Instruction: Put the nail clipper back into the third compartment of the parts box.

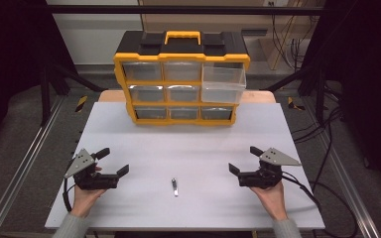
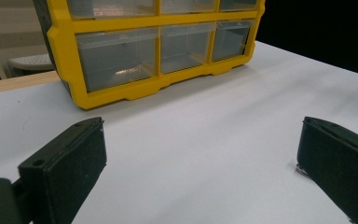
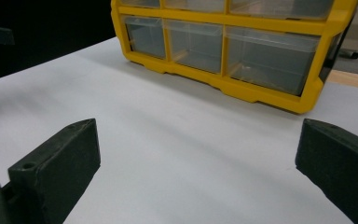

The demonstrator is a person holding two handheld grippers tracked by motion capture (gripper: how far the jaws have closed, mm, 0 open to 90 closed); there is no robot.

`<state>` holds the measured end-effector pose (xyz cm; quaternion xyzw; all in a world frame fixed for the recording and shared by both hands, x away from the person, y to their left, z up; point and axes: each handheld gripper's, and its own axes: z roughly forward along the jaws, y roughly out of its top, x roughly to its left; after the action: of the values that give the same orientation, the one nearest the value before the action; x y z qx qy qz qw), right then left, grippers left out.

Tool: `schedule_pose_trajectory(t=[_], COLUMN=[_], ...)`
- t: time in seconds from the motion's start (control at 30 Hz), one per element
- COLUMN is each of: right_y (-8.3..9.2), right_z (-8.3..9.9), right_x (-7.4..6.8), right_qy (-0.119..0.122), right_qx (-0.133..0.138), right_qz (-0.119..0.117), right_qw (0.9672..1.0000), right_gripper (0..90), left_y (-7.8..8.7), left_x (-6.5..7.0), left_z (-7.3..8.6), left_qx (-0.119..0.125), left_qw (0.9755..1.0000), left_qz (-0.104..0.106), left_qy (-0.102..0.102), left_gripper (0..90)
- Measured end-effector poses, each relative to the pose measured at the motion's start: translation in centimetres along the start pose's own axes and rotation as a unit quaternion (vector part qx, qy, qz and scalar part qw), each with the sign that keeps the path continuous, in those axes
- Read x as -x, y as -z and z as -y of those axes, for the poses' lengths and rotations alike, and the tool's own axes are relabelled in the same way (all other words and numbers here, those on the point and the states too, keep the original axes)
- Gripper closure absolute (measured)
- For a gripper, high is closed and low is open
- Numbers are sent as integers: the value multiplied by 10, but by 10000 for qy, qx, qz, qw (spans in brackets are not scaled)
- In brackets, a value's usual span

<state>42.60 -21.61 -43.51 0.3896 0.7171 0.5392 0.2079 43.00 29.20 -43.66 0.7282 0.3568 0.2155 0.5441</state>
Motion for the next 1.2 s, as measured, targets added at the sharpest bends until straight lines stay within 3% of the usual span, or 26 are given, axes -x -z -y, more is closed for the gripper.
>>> schedule_pose_trajectory(t=[0.5,1.2], right_y=[-23,-63], right_z=[-6,-6], right_x=[-25,-62], right_qy=[142,251], right_qx=[-317,-770], right_qz=[-198,-540], right_qw=[9992,9953], right_gripper=[5,8], left_y=[-1,-1], left_x=[0,-1], left_z=[1,1], left_qx=[-37,-70], left_qw=[10000,10000], left_qz=[-13,-43], left_qy=[14,22], left_gripper=[12,13])
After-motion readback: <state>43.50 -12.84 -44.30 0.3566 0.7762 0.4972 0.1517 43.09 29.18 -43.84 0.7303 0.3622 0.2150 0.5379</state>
